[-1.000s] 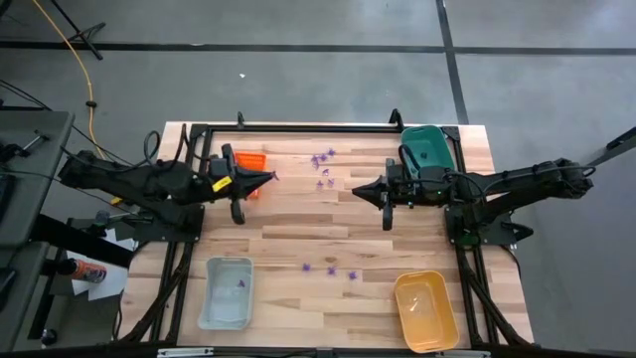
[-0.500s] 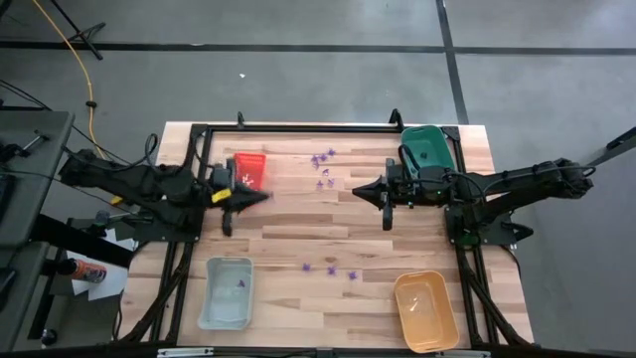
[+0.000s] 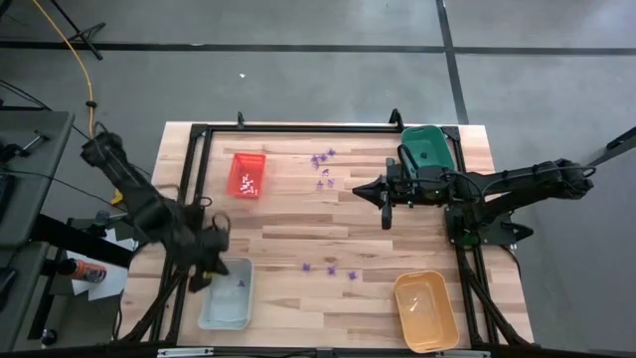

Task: Sort Halloween decoration
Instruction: Put the violet hat toy into the gray bin

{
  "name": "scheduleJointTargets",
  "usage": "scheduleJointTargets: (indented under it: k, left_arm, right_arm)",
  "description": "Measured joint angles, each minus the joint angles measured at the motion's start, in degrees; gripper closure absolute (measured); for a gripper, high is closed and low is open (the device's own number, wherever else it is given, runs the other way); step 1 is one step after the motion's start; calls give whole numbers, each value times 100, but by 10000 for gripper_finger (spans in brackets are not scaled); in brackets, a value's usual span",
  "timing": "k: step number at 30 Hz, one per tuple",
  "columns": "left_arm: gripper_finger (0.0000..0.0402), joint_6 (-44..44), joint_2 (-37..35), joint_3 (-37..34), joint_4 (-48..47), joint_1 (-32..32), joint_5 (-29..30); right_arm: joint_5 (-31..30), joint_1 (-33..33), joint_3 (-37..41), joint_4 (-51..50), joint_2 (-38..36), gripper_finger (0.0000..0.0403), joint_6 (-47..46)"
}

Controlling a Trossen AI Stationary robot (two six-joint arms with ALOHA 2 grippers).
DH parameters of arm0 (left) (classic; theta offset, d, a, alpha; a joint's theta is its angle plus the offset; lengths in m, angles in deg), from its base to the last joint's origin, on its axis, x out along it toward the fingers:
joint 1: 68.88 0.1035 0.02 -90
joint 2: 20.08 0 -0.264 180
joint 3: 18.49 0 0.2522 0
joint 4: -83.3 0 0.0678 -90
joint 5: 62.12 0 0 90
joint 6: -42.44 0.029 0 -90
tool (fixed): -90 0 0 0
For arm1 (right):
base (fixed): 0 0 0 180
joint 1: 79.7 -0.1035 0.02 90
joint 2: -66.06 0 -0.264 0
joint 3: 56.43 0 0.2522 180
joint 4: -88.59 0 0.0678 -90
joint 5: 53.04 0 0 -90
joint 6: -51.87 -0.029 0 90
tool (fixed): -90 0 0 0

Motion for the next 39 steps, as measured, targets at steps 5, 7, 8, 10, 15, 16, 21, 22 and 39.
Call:
scheduleJointTargets:
  k: [5,7,8,10,15,16,21,22,39]
  left_arm:
    - [401,-398,883,0,-109,-690,79]
    - [401,-402,1240,0,-68,-778,274]
    - [401,-404,1410,0,-27,-796,379]
    - [401,-388,1728,0,-13,-792,466]
    - [401,-288,2397,0,59,-768,466]
    - [401,-346,2487,0,74,-768,466]
    - [392,-539,2624,0,68,-768,523]
    - [386,-550,2606,0,70,-768,558]
    - [268,135,1069,162,91,-160,2255]
  right_arm:
    - [0,0,0,-35,0,402,0]
    - [0,0,0,-39,0,402,0]
    - [0,0,0,-51,0,402,0]
    - [0,0,0,-56,0,402,0]
    - [-2,0,0,-61,0,402,-2]
    - [-2,0,0,-66,0,402,-8]
    - [-2,0,0,-74,0,402,-56]
    - [-4,0,0,-74,0,402,-56]
    - [-393,-2,0,-218,2,402,-212]
